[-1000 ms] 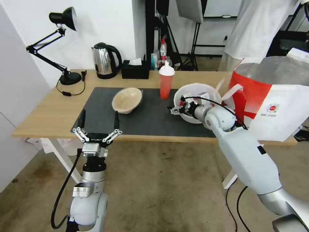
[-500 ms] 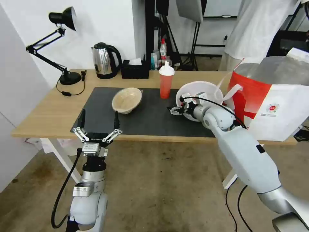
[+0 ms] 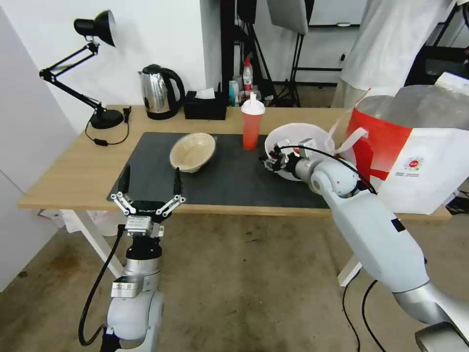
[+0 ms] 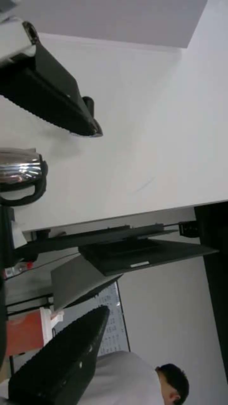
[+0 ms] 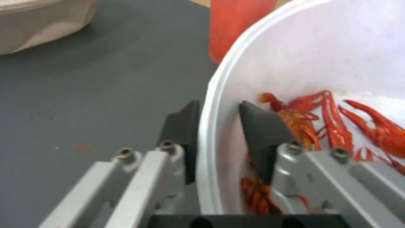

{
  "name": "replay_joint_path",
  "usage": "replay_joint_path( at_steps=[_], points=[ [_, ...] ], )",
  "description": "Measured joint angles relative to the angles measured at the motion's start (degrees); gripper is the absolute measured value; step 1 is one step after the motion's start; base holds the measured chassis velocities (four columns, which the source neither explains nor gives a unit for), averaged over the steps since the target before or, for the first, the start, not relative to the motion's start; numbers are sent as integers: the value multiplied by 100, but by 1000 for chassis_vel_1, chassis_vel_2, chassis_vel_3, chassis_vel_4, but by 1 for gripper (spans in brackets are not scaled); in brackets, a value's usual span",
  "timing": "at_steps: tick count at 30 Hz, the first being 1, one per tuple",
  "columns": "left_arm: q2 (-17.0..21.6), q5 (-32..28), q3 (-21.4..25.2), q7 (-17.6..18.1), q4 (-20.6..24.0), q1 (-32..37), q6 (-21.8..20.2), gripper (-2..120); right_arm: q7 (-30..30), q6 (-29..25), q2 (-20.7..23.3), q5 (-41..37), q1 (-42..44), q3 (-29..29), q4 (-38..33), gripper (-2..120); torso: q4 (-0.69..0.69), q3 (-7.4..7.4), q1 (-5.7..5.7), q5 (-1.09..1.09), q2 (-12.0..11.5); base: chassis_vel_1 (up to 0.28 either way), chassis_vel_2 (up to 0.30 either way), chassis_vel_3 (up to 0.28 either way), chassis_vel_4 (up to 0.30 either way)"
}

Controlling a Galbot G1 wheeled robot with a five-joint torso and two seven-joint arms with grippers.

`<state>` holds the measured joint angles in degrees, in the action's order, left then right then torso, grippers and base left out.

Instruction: Pick up the trash from the table and place it into the takeout bag.

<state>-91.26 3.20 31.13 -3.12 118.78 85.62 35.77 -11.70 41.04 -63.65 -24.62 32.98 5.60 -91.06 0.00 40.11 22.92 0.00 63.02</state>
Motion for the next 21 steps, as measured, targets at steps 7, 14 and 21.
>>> replay_joint_path(
  at_steps=[7, 14, 21],
  points=[
    [0, 2, 1, 0, 8, 6, -2, 100, -13, -4, 31, -2, -8, 7, -15, 0, 0, 0, 0, 0, 0, 0, 0, 0, 0],
    [-1, 4, 0, 0, 11, -4, -9, 100, -50, -4, 108, -9, -24, 7, -65, 0, 1, 0, 0, 1, 0, 0, 0, 0, 0],
    [-1, 6, 0, 0, 11, -14, -15, 100, -56, -3, 192, -9, -24, 9, -155, 0, 0, 0, 0, 0, 0, 0, 0, 0, 0]
  ],
)
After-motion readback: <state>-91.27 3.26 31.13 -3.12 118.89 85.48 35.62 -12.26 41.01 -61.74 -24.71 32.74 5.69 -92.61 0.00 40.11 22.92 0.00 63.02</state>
